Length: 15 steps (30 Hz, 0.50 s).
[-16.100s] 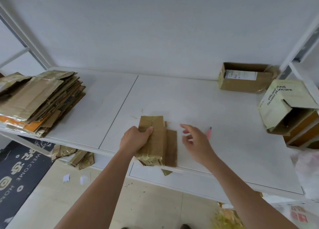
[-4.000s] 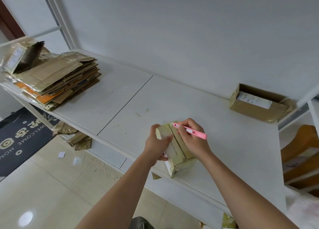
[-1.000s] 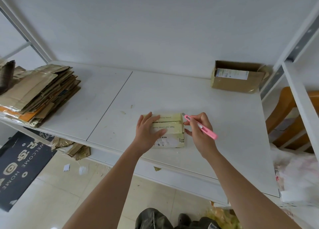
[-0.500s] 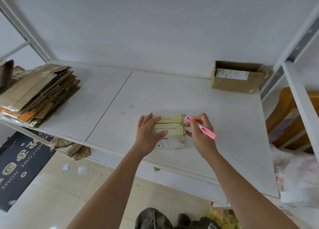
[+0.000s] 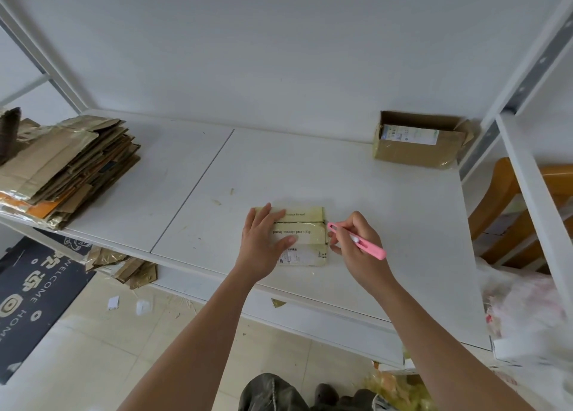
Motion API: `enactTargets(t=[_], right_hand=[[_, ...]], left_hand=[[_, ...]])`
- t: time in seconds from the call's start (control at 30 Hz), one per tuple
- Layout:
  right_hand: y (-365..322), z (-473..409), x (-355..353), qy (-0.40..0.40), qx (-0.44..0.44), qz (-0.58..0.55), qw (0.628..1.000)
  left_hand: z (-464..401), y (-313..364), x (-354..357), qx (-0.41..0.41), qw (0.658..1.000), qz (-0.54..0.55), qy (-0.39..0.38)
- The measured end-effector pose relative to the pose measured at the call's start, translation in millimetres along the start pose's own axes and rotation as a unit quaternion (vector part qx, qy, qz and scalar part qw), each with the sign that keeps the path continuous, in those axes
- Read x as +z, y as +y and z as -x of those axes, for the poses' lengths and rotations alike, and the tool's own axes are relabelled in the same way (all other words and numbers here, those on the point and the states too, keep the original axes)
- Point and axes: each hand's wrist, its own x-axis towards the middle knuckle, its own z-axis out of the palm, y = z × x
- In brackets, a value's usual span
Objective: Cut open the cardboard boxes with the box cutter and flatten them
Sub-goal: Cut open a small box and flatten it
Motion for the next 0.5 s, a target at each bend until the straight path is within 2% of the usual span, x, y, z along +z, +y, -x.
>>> enactTargets(t=[0.4, 0.5], right_hand=[[-1.7, 24.4, -14.8, -0.048, -0.043, 0.054, 0.996], [-2.1, 25.8, -19.7, -0.063, -0.031, 0.051, 0.996]], left_hand=[[-1.1, -2.9, -0.2, 0.014, 0.999, -0.026, -0.014], [0.6, 0.0, -4.5, 0.007, 0.998, -0.055, -0.024]])
